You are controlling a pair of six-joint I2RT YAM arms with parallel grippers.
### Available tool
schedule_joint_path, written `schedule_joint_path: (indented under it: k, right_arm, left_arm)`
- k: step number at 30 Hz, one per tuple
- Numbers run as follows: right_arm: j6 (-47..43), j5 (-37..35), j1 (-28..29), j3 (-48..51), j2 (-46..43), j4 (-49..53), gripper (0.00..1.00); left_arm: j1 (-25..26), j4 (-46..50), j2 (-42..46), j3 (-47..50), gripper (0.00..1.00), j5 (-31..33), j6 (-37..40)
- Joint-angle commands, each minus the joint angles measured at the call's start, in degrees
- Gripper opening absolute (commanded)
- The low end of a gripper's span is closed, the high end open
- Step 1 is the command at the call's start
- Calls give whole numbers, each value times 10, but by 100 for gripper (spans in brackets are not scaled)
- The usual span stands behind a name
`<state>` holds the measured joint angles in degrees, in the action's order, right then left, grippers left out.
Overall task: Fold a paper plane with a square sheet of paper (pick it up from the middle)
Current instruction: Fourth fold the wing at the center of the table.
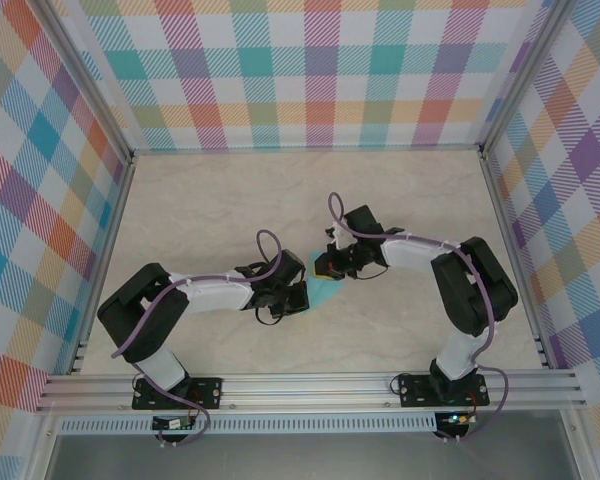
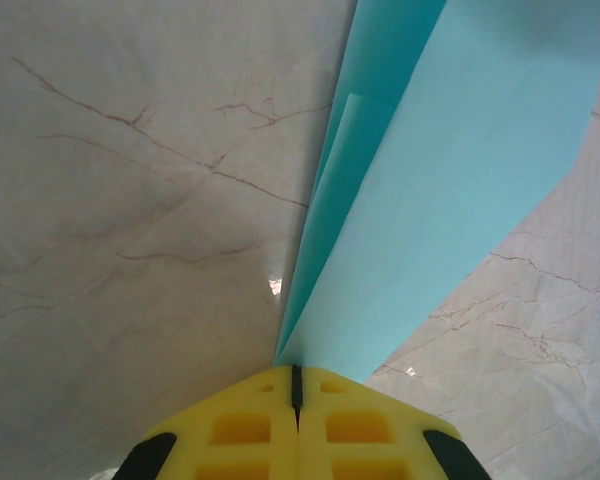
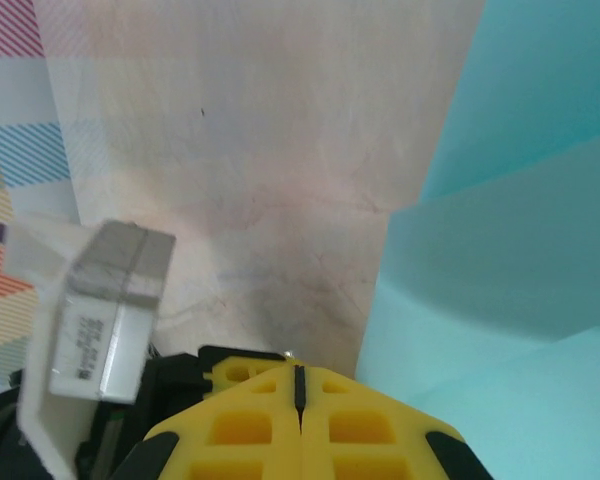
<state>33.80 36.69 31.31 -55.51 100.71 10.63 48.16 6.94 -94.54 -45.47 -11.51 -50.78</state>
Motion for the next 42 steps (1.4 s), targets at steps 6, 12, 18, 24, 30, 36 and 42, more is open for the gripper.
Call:
schedule_joint_path:
  k: [6, 12, 18, 24, 30, 36, 42]
  right_arm:
    - [0, 21, 30, 27, 40, -25, 0]
    - [-4, 25, 35, 37, 62, -36, 0]
    - [-23, 11, 37, 35, 74, -32, 0]
    - [-24, -44, 38, 24, 91, -20, 0]
    - [-11, -97, 34, 23, 93, -29, 0]
    - [-1, -87, 4, 28, 101, -62, 0]
    - [-4, -81, -43, 18, 109, -70, 0]
  left_arm:
    - [8, 30, -17, 14, 0, 3, -3]
    - [8, 30, -16, 14, 0, 4, -4]
    - [8, 32, -17, 14, 0, 4, -5]
    - [9, 54, -18, 11, 0, 8, -7]
    - [16, 125, -27, 4, 0, 16, -1]
    - [19, 141, -37, 27, 0, 7, -2]
    - [20, 140, -39, 35, 0, 1, -1]
